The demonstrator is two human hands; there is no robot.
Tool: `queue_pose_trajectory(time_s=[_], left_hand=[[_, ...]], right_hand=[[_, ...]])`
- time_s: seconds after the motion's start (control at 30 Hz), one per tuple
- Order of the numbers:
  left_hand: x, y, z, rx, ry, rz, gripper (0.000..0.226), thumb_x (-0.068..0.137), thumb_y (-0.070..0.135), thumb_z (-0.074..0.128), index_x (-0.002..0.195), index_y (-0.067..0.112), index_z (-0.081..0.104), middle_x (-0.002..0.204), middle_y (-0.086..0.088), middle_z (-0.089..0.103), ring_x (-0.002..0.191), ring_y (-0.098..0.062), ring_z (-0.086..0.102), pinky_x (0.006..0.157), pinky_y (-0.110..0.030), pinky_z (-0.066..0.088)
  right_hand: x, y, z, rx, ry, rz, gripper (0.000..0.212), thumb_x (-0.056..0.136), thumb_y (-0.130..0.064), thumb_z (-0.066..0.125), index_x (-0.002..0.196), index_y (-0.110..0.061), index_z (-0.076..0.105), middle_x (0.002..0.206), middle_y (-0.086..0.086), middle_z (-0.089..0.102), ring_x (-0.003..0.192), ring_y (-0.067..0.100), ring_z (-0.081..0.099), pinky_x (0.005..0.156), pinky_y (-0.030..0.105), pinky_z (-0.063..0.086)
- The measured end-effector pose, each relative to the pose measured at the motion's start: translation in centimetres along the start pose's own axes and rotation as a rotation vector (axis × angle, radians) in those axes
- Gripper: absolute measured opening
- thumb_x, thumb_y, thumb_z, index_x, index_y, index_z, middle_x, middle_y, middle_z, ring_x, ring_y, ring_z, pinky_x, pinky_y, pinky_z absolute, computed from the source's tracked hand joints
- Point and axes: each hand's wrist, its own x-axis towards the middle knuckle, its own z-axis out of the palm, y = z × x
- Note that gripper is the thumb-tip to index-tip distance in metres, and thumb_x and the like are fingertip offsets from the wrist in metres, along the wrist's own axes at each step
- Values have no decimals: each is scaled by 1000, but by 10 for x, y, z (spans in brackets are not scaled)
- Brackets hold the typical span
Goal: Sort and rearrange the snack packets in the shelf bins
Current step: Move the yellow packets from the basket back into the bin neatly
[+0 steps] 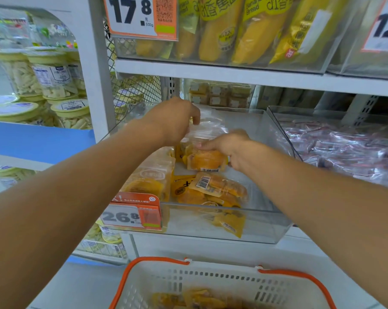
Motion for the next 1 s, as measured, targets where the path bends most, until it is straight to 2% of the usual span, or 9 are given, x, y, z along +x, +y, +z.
queue_pose_trajectory(time_s=[0.07, 0.23, 0.33, 0.53, 0.63, 0.73, 0.8, 0.9, 1.0], left_hand=[[-1, 2, -1, 97, -2, -18, 38, 90, 11, 69, 126, 22, 62, 121, -13, 62, 105, -31, 61, 87, -42, 53], [-2, 1, -2, 291, -13, -118, 48, 91, 23, 69, 135, 10, 53, 133, -16, 50, 117, -35, 55, 93, -45, 51], [3, -3, -4, 214, -77, -119, 63, 93, 38, 66, 146, 11, 42, 147, -13, 44, 130, -34, 47, 104, -44, 45], [4, -2, 2, 86, -347, -48, 91, 99, 47, 53, 157, 26, -14, 166, -8, -6, 152, -30, 11, 121, -44, 21], [1, 1, 1, 136, -270, -8, 88, 98, 44, 56, 158, 25, -6, 166, -12, -5, 152, -34, 4, 121, -51, 20], [-3, 13, -11, 95, -45, 196, 54, 96, 43, 58, 145, 30, 40, 156, -10, 29, 145, -33, 25, 113, -54, 32], [-3, 20, -14, 155, -175, 280, 37, 99, 42, 52, 134, 35, 54, 154, -3, 34, 143, -27, 28, 113, -52, 31], [1, 25, -1, 316, -444, 207, 47, 103, 43, 42, 150, 37, 36, 167, 2, 5, 151, -27, 10, 119, -48, 22], [4, 15, 6, 358, -434, 129, 60, 103, 48, 42, 157, 32, 20, 166, 5, -8, 153, -27, 0, 121, -50, 19]], right_hand=[[-2, 11, 2, 129, -68, 96, 67, 69, -26, 92, 124, -7, 60, 107, 2, 67, 62, 7, 54, 44, 14, 45], [6, 14, 17, 214, -121, 87, 79, 63, -59, 87, 123, -16, 62, 119, -3, 68, 104, 14, 63, 94, 31, 48], [15, 11, 26, 73, -192, 74, 95, 57, -72, 80, 133, -20, 58, 134, 5, 64, 122, 28, 60, 105, 48, 48], [1, -3, 27, -377, -253, 47, 88, 93, -60, 56, 158, -12, 22, 158, 13, 35, 142, 33, 38, 115, 46, 37], [-6, -9, 14, -577, -215, 15, 88, 95, -65, 48, 158, -12, 20, 153, 19, 38, 136, 36, 44, 111, 42, 40], [-6, -5, -1, -644, -258, 78, 94, 86, -78, 47, 157, -20, 25, 143, 20, 47, 118, 38, 56, 103, 50, 48], [-5, -3, -9, -685, -263, 57, 89, 89, -74, 49, 156, -21, 26, 143, 18, 47, 120, 38, 56, 103, 51, 48], [-9, -6, -13, -823, -335, 42, 84, 89, -65, 58, 155, -24, 27, 146, 14, 45, 123, 36, 54, 103, 54, 48], [-13, -5, -18, -1086, -513, 98, 84, 83, -53, 73, 152, -29, 32, 153, 12, 40, 132, 35, 48, 104, 57, 47]])
